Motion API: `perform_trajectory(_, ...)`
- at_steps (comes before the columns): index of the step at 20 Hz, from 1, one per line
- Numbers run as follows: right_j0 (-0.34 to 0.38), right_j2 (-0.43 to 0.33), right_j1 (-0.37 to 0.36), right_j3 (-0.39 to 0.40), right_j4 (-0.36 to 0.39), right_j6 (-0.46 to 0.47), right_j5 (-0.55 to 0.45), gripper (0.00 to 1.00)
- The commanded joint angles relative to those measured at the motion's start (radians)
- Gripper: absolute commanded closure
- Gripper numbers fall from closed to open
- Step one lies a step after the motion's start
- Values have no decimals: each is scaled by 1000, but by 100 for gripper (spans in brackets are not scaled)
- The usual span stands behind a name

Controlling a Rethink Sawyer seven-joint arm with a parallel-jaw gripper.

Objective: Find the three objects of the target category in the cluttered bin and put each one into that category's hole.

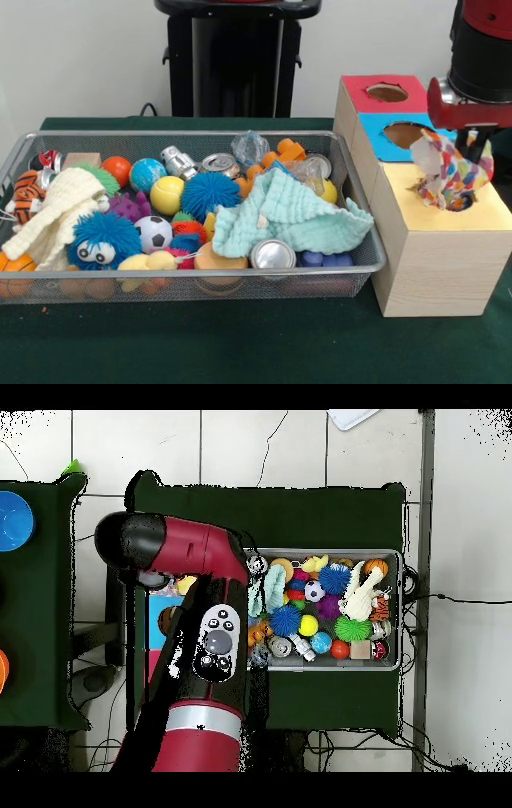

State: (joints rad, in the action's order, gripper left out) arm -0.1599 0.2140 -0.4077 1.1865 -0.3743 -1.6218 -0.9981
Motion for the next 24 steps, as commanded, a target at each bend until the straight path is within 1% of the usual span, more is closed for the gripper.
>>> perform_trajectory(1, 43, -149, 45, 171, -71, -199, 249, 100)
perform_trajectory(2, 47, -159, 44, 181, -70, -183, 299, 100)
perform_trajectory(7, 48, -163, 32, 209, -42, -169, 400, 100)
perform_trajectory(10, 42, -145, 60, 172, -3, -155, 426, 100)
perform_trajectory(12, 24, -103, 82, 139, 24, -158, 409, 100)
perform_trajectory(13, 16, -83, 91, 125, 33, -160, 393, 100)
perform_trajectory(15, -5, -30, 124, 76, 62, -161, 331, 100)
perform_trajectory(17, -14, 6, 149, 44, 76, -161, 265, 100)
perform_trajectory(18, -15, 16, 154, 37, 81, -158, 239, 100)
perform_trajectory(21, -9, 18, 158, 16, 104, -118, 121, 100)
perform_trajectory(22, -16, 23, 156, 8, 112, -118, 82, 100)
perform_trajectory(24, -16, 22, 150, 7, 120, -116, 42, 100)
